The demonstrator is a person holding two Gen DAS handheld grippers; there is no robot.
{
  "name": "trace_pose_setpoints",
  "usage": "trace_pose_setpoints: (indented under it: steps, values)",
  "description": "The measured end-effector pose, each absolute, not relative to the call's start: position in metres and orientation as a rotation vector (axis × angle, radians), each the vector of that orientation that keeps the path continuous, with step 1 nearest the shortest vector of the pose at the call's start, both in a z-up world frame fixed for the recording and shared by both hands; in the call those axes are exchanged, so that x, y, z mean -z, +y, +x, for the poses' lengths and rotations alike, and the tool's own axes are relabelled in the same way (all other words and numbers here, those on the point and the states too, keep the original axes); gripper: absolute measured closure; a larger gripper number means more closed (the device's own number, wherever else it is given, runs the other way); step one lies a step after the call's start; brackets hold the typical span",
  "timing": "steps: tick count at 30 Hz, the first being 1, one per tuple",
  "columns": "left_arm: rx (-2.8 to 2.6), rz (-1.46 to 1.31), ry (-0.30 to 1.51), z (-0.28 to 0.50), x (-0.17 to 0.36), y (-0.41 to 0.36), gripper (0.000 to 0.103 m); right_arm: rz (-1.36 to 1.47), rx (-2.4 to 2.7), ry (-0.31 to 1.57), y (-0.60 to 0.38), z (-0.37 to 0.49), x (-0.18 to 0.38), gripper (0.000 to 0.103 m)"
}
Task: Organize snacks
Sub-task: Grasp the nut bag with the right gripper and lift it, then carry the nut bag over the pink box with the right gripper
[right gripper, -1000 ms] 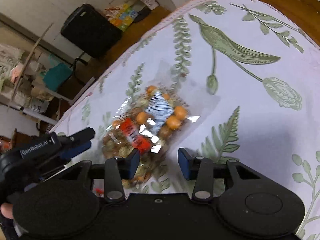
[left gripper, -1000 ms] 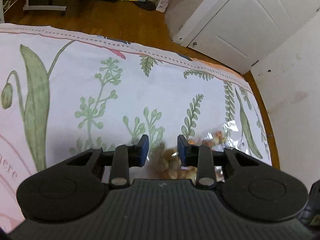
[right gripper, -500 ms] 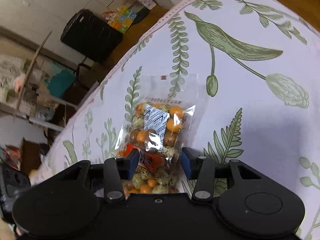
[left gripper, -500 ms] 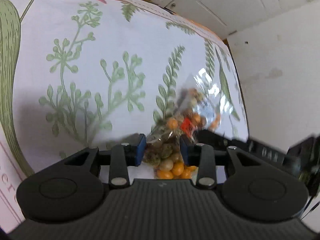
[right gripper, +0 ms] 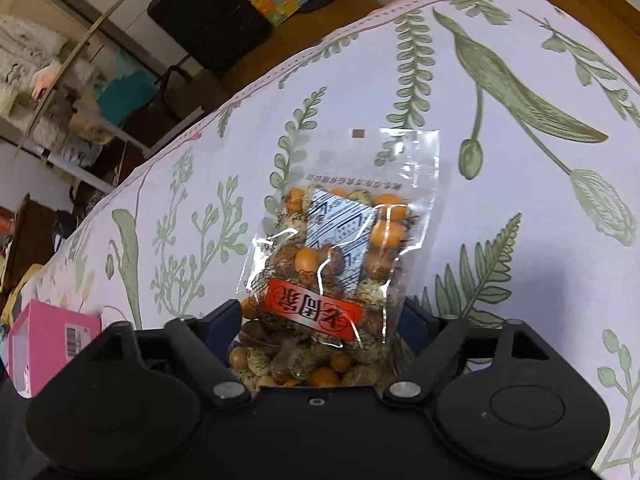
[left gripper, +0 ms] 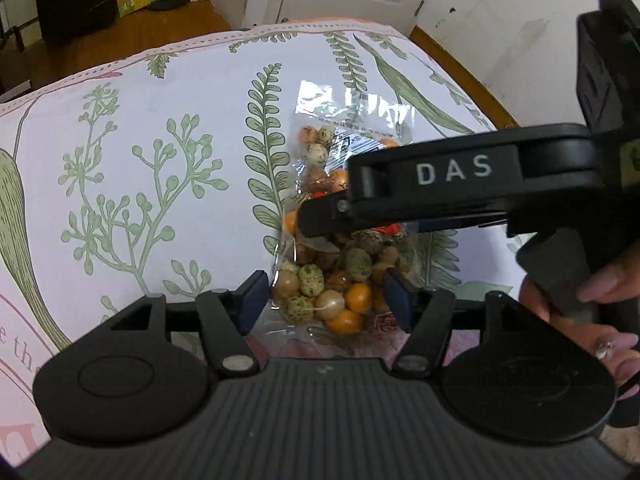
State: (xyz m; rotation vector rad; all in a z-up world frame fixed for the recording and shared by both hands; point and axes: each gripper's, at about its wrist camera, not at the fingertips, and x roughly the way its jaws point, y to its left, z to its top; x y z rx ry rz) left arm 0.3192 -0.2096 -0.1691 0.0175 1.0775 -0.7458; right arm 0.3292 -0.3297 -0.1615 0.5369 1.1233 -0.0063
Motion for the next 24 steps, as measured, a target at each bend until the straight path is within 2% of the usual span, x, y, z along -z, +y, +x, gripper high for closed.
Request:
trace_pose_setpoints:
  steps: [5,9,11,14,24]
  values:
    - [0.734,0.028,1.022,0.308,0.170,-0.209,0.042,0.434,-0.034,1.141,-0.314,0.333,0.164,0.002]
    - [0.729,0.019,1.014,0.302,0.170,-0.208,0.043,0.307,-0.027,1.140,-0.299,0.331,0.164,0.004]
    - [0.737,0.002,1.020,0.302,0.170,-0.206,0.044,0.292,-0.025,1.137,-0.299,0.329,0.161,0.009]
    - [0.727,-0.005,1.038,0.299,0.167,-0.208,0.044,0.278,-0.029,1.143,-0.298,0.325,0.158,0.012]
    - [0.705,0.003,1.121,0.277,0.144,-0.198,0.044,0.301,-0.032,1.175,-0.283,0.297,0.142,0.012]
